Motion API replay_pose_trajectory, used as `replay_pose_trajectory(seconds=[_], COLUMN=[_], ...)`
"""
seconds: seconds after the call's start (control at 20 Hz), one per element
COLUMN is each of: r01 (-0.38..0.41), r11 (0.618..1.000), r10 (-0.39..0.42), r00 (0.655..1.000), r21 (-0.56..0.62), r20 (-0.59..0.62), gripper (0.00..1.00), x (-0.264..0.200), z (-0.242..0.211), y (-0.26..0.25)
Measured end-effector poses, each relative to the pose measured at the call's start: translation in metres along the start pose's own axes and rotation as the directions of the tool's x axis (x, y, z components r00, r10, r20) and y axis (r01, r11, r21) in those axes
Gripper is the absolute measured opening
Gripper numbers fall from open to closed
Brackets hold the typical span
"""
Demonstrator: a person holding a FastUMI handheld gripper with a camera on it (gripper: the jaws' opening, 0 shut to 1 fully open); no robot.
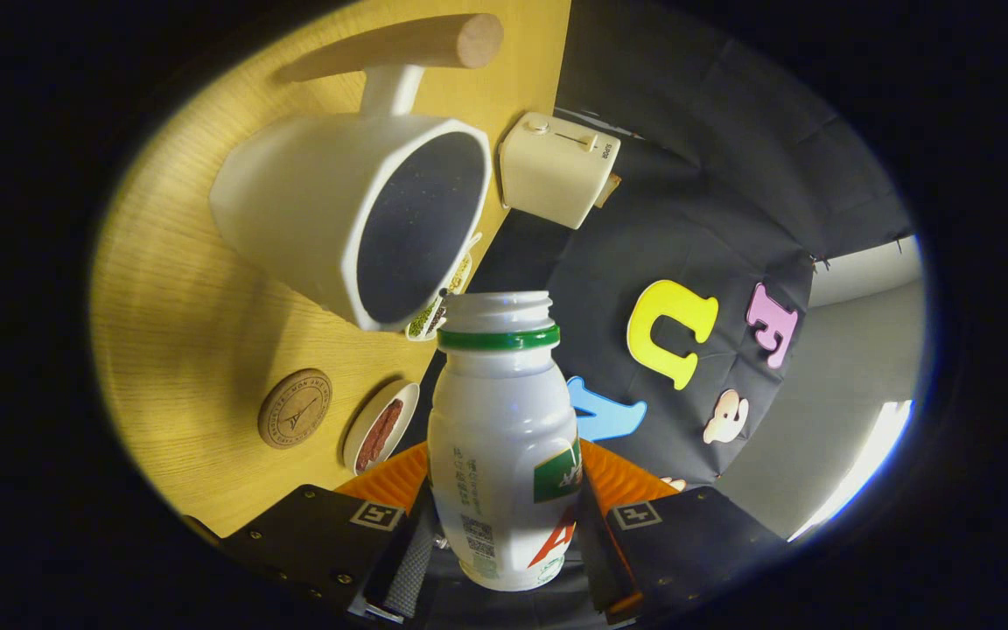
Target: Take the bottle from table, then pour the juice into the cup, finally place the bottle on the coaster
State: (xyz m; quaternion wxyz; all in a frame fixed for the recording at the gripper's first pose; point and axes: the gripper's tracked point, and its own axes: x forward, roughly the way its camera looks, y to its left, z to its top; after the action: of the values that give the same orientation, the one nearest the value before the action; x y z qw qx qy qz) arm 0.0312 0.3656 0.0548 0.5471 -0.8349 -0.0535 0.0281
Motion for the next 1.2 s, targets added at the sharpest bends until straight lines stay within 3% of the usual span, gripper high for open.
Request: replay_pose_trajectory(seconds=[0.2,0.6,0.9,1.2], r01=[-0.043,-0.113,-0.139,-0.159], r11=[0.991,0.931,0.803,0.605], r10=[0.040,0.094,0.110,0.115], r00=[0.999,0.993,0.990,0.987], r21=[0.126,0.346,0.580,0.781], r20=[0.027,0.071,0.085,0.111], gripper=[0.71,0.71,0.71,0.72], x=[0.001,0.002,0.000,0.002], z=[0.003,0.005,-0.009,-0.020], y=[0.006,0.015,0.017,0.012])
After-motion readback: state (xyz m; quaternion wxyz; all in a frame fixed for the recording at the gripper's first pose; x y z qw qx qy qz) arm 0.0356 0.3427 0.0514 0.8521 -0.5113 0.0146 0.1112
